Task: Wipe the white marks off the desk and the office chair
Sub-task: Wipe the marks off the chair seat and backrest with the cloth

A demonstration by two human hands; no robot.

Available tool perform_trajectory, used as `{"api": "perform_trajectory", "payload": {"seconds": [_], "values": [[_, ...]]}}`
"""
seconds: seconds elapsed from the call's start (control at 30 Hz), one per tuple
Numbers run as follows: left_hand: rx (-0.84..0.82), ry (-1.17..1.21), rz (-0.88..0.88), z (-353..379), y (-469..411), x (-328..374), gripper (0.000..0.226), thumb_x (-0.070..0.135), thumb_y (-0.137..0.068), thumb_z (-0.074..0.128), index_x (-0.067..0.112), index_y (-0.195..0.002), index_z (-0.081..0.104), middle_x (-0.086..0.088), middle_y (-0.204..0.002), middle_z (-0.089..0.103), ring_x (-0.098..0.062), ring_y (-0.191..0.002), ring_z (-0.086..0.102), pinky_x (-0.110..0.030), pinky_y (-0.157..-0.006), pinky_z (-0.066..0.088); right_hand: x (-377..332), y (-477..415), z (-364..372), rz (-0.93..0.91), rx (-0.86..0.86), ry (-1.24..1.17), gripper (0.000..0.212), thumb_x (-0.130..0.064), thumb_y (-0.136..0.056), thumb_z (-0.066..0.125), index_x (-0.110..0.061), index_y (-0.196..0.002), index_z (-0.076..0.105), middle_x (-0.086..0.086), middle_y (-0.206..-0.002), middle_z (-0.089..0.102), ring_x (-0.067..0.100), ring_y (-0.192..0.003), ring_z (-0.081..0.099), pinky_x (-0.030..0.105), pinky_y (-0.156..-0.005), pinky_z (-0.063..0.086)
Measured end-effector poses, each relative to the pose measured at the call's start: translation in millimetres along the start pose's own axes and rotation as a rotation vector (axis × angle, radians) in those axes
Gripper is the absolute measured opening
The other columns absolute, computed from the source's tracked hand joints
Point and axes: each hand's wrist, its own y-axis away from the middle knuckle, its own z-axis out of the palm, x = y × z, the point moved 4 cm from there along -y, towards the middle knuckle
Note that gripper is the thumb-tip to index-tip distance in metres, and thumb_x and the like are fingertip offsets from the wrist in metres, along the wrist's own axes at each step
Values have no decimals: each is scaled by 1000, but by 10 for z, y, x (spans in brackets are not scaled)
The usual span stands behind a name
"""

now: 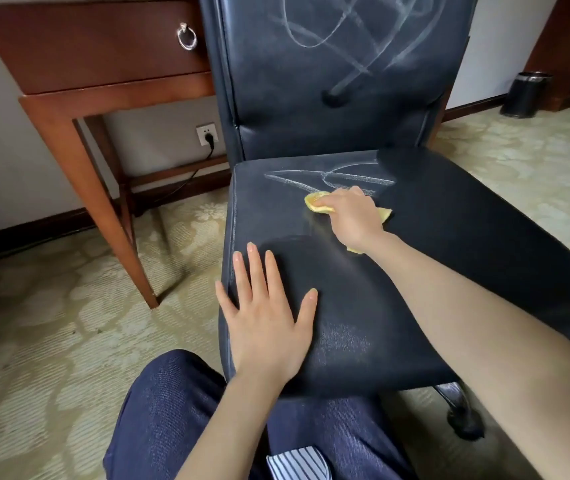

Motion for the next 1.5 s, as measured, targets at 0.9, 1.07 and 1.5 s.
{"api": "perform_trajectory", "payload": {"seconds": [0.9,1.07,1.5], "values": [[-62,392,111,-233,17,-500,49,38,-98,28,22,-143,40,-3,-148,39,-15,-128,36,-25,-111,18,64,1025,-460,-424,-108,-241,33,7,-86,61,-14,-109,71,-3,-110,66,18,-95,55,11,-87,32],[-80,341,134,-247,202,-377,58,46,-92,27,23,-144,37,-3,-147,41,-18,-114,39,-35,-110,24,-13,440,-225,-318,-135,-205,26,-11,-95,54,-18,-116,66,-3,-117,63,14,-103,50,13,-90,26],[-113,480,274,-178,652,21,60,52,-90,23,27,-142,37,0,-144,46,-15,-105,42,-31,-105,31,-488,-177,142,-226,-148,-196,32,-11,-94,53,-24,-121,64,-2,-129,55,23,-118,45,34,-101,35]]}}
